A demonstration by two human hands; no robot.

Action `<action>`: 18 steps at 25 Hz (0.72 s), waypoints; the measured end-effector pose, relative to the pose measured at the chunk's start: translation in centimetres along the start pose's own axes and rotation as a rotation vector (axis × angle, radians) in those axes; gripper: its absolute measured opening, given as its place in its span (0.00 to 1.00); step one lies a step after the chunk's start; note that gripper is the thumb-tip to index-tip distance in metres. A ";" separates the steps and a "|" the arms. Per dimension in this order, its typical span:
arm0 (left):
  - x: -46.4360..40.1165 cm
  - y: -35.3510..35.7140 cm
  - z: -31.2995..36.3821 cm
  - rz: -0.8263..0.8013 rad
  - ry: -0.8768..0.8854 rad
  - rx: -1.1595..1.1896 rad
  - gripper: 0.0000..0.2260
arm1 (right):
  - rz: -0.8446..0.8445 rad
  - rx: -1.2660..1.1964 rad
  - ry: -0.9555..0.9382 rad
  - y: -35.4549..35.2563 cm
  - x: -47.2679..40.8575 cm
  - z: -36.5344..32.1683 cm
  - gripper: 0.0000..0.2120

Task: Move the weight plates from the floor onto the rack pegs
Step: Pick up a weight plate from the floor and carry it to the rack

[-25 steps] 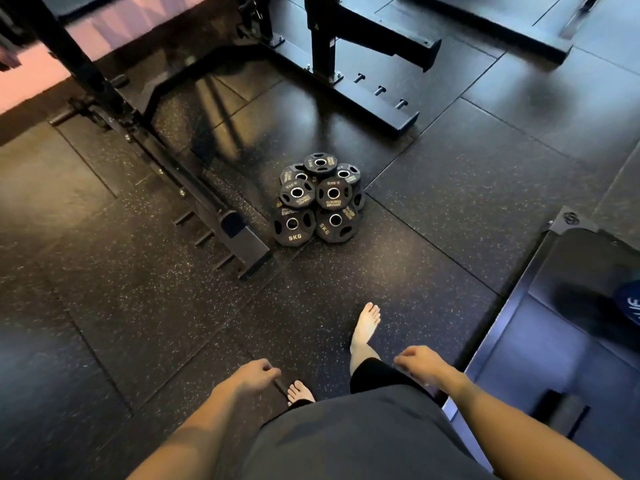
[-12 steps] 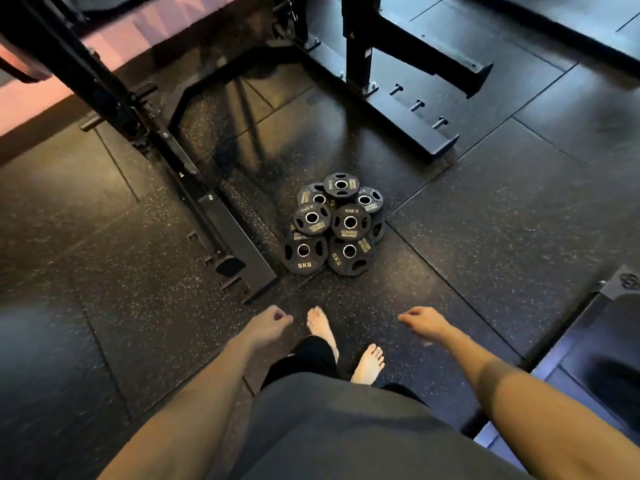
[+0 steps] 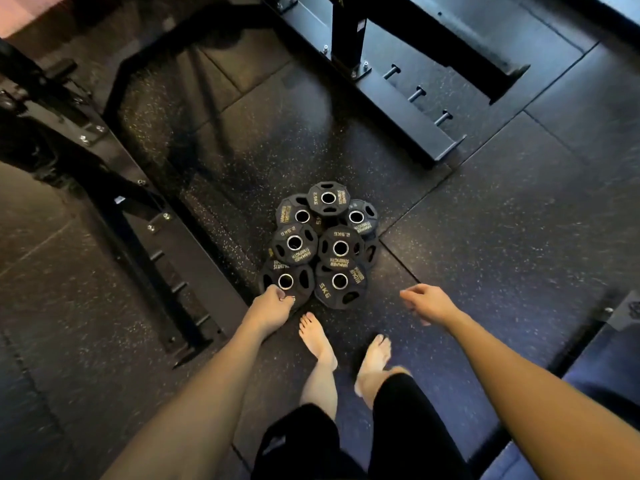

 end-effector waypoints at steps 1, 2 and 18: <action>-3.1 0.3 1.1 -0.008 -0.013 -0.009 0.14 | -0.001 -0.025 0.011 0.1 -3.2 -0.9 0.10; -6.4 0.8 2.1 -0.013 -0.022 -0.014 0.15 | 0.004 -0.046 0.024 0.3 -6.7 -1.6 0.09; -53.2 19.4 8.0 0.248 0.301 -0.777 0.25 | 0.039 -0.051 0.142 15.4 -52.6 5.6 0.25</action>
Point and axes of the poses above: each hand's wrist, its own x-axis away from the middle knuckle, its own y-axis out of the palm, z = x × y, the point moved 5 cm from there along -x, towards the middle knuckle, and after that the axes turned 1 degree about z, right-handed, at the moved point
